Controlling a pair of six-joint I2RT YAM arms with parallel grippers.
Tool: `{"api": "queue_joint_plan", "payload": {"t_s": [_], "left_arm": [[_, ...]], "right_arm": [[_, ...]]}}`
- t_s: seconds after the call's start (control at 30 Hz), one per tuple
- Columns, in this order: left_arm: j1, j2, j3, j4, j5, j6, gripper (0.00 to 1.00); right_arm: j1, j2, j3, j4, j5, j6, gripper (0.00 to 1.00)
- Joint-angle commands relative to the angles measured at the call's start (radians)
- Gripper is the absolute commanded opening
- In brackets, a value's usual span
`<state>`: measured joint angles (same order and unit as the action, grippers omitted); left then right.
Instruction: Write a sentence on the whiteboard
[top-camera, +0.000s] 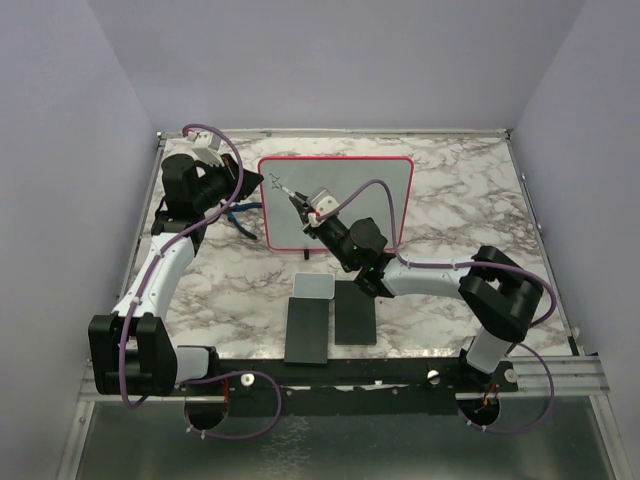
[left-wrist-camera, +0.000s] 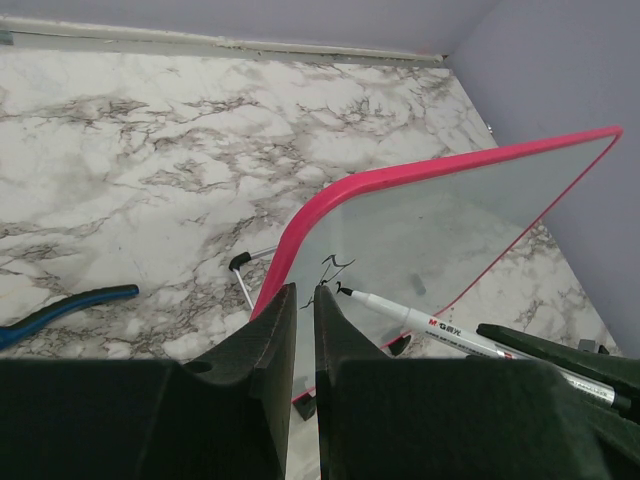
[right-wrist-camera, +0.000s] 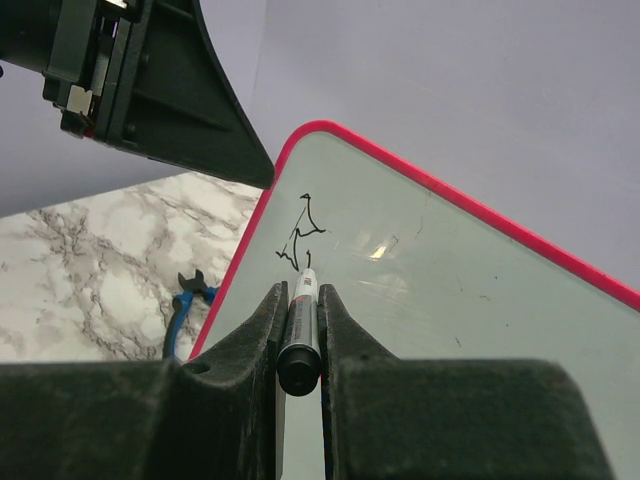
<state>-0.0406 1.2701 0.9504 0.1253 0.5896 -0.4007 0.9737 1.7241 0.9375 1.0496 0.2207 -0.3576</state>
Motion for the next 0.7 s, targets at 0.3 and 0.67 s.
{"api": "queue_joint_plan", "payload": {"t_s": [0.3, 0.67], "left_arm": [[-0.001, -0.025, -0.009, 0.000, -0.006, 0.011, 0.13], [-0.001, -0.023, -0.008, -0.001, -0.005, 0.011, 0.13]], "right_arm": [[-0.004, -0.002, 0.012, 0.065, 0.045, -0.023, 0.01], [-0.004, -0.004, -0.001, 0.079, 0.063, -0.026, 0.01]]}}
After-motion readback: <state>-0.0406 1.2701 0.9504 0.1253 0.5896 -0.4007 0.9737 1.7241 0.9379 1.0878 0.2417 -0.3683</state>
